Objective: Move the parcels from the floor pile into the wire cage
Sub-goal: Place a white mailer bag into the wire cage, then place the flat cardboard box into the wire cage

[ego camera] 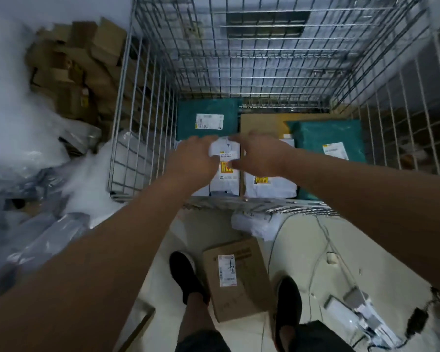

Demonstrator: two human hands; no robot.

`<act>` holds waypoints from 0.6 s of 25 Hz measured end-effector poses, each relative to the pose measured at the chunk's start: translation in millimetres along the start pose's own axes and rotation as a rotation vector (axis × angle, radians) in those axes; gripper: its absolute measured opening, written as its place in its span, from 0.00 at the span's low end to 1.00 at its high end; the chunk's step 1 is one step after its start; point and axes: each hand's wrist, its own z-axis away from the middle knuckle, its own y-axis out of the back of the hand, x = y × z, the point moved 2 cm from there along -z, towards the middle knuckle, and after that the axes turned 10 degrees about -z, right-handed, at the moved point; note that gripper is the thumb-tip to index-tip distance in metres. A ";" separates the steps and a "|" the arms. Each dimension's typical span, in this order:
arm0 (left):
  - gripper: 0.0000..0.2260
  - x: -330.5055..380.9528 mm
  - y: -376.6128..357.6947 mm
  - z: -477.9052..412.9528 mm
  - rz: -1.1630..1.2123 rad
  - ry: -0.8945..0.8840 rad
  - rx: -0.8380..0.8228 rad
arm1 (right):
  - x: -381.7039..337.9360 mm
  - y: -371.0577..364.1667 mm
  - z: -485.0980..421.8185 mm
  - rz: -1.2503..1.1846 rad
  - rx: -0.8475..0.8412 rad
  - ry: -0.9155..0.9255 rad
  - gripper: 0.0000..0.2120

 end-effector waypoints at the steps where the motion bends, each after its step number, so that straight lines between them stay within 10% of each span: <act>1: 0.24 1.1 1.7 13.9 0.023 0.045 0.049 | -4.4 2.5 9.6 -0.009 -0.012 0.036 0.36; 8: 0.27 4.4 -0.1 127.5 0.367 0.154 0.497 | -36.8 -35.0 75.2 -0.158 0.087 0.224 0.32; 15: 0.26 -38.2 -92.4 207.1 0.179 0.223 0.511 | -48.1 -155.5 110.8 -0.383 0.268 0.388 0.18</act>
